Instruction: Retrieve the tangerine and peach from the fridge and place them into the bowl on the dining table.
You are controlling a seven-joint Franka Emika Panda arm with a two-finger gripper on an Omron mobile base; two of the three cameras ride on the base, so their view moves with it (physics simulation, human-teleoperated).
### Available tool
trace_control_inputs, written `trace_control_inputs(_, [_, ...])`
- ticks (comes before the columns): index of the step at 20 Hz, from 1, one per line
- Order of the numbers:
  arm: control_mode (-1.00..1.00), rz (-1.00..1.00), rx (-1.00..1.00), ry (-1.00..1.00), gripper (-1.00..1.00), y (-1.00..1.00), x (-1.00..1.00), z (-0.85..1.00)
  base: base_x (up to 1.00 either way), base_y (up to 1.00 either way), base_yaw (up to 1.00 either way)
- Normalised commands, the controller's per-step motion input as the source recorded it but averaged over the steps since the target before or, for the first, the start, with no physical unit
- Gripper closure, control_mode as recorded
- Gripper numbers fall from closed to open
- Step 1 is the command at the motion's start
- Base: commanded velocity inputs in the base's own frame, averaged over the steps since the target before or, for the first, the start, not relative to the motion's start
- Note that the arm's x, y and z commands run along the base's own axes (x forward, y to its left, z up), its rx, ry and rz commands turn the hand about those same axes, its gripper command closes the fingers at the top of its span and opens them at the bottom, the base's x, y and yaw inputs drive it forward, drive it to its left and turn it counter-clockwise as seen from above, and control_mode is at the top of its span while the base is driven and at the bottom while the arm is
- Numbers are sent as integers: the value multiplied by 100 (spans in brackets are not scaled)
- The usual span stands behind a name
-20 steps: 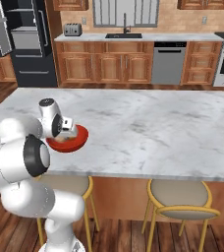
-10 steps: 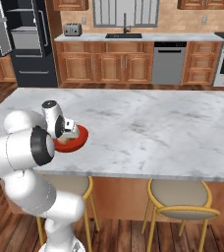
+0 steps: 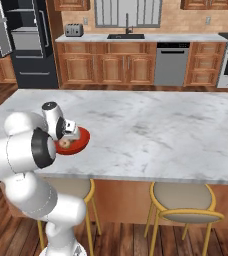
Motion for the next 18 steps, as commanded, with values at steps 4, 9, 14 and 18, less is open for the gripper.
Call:
trace_control_inputs(4, [-100,-3,0,-10,-100,-13,-64,52,0,0,0])
trace_control_inputs(9, [-100,-5,2,-19,-100,-60,-99,73,0,0,0])
trace_control_inputs(14, [-100,-10,9,-20,-100,-96,-100,86,0,0,0])
trace_control_inputs(18, [-100,-10,11,-18,-100,-99,-100,74,0,0,0])
